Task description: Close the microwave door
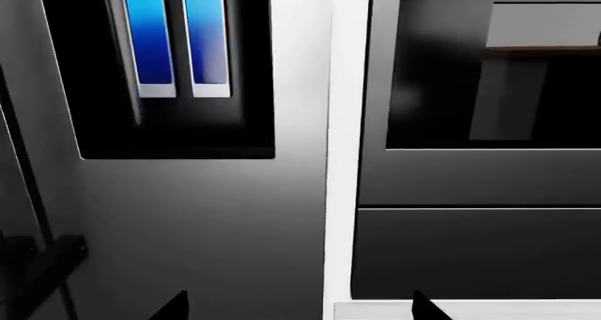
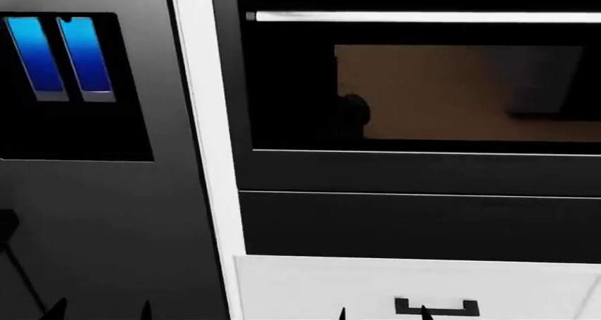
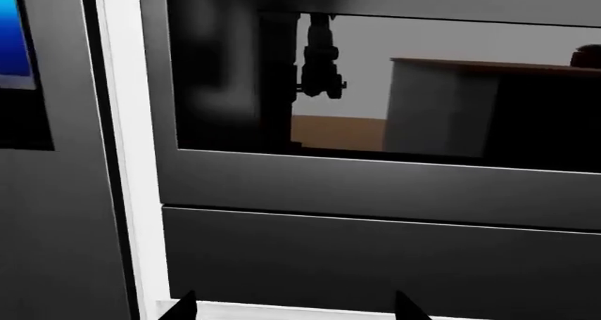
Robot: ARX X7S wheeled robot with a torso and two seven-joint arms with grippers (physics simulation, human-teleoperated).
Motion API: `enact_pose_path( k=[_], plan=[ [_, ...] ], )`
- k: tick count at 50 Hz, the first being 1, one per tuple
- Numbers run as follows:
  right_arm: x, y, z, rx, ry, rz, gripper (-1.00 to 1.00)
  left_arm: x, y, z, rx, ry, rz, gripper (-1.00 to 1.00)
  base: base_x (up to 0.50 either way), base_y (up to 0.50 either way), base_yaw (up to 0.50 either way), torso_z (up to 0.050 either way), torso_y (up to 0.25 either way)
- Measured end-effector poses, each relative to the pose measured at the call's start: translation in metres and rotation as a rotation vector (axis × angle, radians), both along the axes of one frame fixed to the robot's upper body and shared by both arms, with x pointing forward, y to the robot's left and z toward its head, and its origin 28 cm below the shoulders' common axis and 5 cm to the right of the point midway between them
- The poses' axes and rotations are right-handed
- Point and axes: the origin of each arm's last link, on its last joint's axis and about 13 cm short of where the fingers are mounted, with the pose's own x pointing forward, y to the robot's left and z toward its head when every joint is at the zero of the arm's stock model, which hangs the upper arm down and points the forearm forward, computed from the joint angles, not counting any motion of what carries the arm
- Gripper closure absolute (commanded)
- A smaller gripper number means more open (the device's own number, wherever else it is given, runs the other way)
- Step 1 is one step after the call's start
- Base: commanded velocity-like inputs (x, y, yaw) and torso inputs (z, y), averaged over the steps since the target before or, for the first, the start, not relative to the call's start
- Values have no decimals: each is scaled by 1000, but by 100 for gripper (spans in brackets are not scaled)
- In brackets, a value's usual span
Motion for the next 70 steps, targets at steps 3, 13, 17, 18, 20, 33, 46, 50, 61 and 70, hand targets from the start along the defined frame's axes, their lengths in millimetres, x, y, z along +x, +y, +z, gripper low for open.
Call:
enact_pose_path(
  k=[3,13,17,18,20,33,46,50,61,70],
  plan=[
    [0,0,0,0,0,1,-100,0,0,0,0,0,0,-100,0,500,0,0,0],
    [0,0,0,-2,0,4,-100,0,0,0,0,-1,0,-100,0,500,0,0,0],
    [0,0,0,-3,0,5,-100,0,0,0,1,-1,1,-100,0,500,0,0,0],
    [0,0,0,-3,0,5,-100,0,0,0,1,-1,1,-100,0,500,0,0,0],
    [0,0,0,-3,0,5,-100,0,0,0,1,-1,1,-100,0,500,0,0,0],
    [0,1,0,-6,3,7,-100,0,1,0,5,-2,3,-100,0,378,0,0,0],
    [1,4,-2,-101,34,17,-100,0,0,0,7,-2,0,-100,0,0,0,0,0],
    [1,6,-3,-164,47,37,-100,0,0,1,7,-2,0,-100,0,0,0,0,0],
    [-1,11,-4,-282,28,80,-100,0,0,1,9,-2,-1,-100,60,0,0,0,0],
    [-3,14,-4,-344,-14,116,-100,0,0,0,11,-3,0,-100,500,0,0,0,0]
  ],
)
